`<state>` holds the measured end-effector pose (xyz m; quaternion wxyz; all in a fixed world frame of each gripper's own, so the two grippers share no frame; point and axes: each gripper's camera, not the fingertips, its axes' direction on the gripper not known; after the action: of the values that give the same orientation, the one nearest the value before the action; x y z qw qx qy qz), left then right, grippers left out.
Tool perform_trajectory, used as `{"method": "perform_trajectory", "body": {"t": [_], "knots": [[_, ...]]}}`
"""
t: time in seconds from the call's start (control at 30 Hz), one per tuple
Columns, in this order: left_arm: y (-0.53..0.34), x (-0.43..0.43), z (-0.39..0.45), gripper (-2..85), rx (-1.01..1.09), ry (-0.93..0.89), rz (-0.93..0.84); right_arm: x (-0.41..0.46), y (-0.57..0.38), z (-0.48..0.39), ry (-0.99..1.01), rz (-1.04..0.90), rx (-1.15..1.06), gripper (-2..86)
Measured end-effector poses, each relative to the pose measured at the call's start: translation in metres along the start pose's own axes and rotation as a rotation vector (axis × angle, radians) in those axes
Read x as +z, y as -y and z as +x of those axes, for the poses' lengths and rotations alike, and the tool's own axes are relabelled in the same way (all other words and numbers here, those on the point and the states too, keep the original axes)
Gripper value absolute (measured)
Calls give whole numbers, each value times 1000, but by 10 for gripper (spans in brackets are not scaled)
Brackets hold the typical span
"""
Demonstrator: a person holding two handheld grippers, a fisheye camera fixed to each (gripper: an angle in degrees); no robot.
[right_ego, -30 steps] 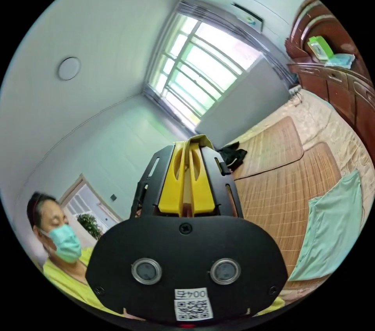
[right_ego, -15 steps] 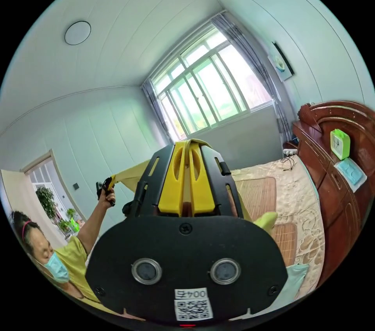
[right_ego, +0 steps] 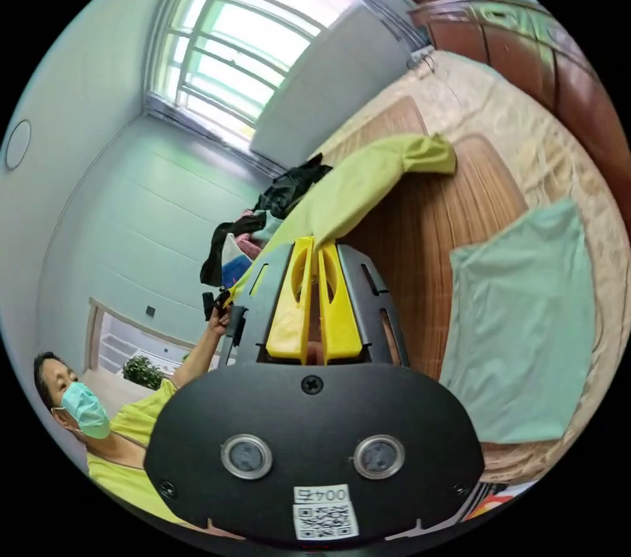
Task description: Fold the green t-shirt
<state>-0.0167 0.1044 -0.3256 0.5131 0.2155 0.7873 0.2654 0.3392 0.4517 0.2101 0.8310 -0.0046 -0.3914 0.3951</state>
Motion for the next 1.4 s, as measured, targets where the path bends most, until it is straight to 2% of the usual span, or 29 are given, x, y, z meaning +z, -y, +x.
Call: {"method": "perform_trajectory", "body": {"t": [0.17,0.3,0.43,0.57,0.97,1.4], "knots": [[-58,11,-99,4,-131,59,-63,39,-61,72,-50,-92,98,-5],[-85,10,-134,4,-156,65,-109,54,-101,104,-115,-166,121,-5],[-118,1,-164,4,-161,102,-173,42,-130,115,-164,-166,107,-5],[-145,-29,-193,4,-182,49,-119,20,-149,122,-173,-145,106,-5],[-185,-101,-227,2,-103,-19,-72,-27,-200,129,-210,-146,67,-5],[-234,-157,-262,2,-52,-7,-136,-61,-241,165,-207,-150,80,-4]]}}
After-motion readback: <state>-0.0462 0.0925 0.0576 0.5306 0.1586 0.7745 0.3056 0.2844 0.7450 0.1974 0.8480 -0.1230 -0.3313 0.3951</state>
